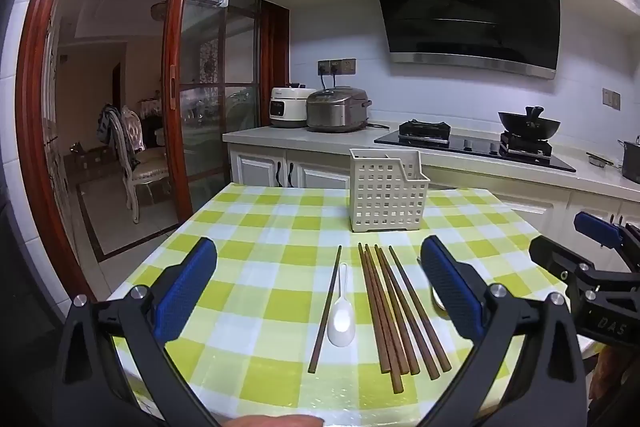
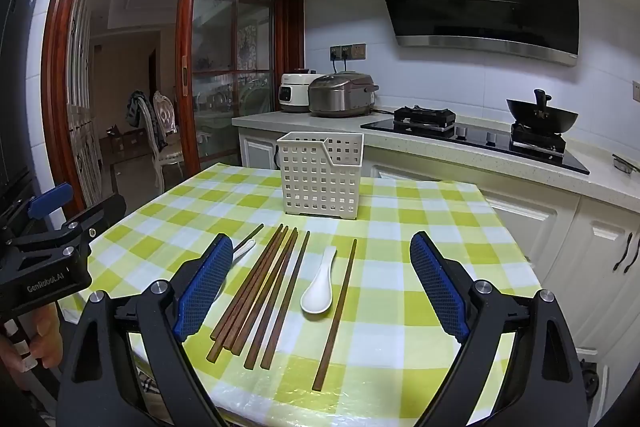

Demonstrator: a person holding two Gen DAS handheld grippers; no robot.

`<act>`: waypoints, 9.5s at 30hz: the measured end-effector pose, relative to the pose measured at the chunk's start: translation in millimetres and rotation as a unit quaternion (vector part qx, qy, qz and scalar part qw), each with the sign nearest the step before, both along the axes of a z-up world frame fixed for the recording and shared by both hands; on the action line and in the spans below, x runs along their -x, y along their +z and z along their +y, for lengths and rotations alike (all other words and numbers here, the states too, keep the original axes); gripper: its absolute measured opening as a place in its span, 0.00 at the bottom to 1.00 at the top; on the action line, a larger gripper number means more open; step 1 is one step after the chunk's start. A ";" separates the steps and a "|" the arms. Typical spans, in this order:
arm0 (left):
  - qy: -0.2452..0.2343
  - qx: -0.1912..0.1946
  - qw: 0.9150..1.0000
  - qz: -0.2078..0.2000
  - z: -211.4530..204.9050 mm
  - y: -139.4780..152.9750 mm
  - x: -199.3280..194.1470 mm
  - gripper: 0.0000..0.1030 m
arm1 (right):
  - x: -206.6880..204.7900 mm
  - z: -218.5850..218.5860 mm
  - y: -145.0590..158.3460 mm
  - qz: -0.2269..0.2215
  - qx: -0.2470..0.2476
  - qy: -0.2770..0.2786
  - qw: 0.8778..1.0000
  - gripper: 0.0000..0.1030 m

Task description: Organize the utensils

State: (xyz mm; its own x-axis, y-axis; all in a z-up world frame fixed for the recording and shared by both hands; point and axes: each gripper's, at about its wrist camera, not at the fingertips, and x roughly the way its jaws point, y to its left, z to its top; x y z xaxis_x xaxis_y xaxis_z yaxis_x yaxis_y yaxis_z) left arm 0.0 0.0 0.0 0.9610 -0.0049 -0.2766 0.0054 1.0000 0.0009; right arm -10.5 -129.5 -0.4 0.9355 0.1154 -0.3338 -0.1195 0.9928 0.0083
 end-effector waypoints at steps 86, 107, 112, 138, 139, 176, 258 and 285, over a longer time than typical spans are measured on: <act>-0.027 -0.005 1.000 0.006 -13.2 -2.7 -4.6 0.96 | 10.3 -4.6 6.4 -0.028 -0.007 -0.006 1.000 0.83; -0.040 0.012 0.999 0.011 -11.9 -4.6 -4.4 0.96 | 10.1 -4.6 3.2 -0.025 -0.015 -0.006 1.000 0.83; -0.042 0.011 0.999 0.012 -11.8 -5.7 -4.8 0.96 | 9.3 -4.4 1.1 -0.023 -0.016 -0.006 1.000 0.83; -0.034 -0.005 0.984 0.177 12.5 -53.4 -90.6 0.96 | -62.9 -30.1 -40.9 0.103 -0.032 -0.056 0.993 0.83; -0.040 -0.007 0.981 0.189 12.7 -58.5 -96.7 0.96 | -69.4 -31.3 -45.3 0.115 -0.033 -0.057 0.991 0.83; -0.061 -0.004 0.938 0.342 24.0 -91.0 -215.3 0.74 | -229.9 30.7 -95.6 0.325 0.029 0.021 0.945 0.22; -0.118 -0.066 0.913 0.386 -35.8 -115.1 -259.1 0.18 | -237.2 25.3 -99.1 0.316 0.021 0.049 0.947 0.16; -0.138 -0.059 0.942 0.299 -32.7 -62.1 -213.1 0.11 | -207.3 8.2 -51.4 0.244 -0.005 0.047 0.969 0.16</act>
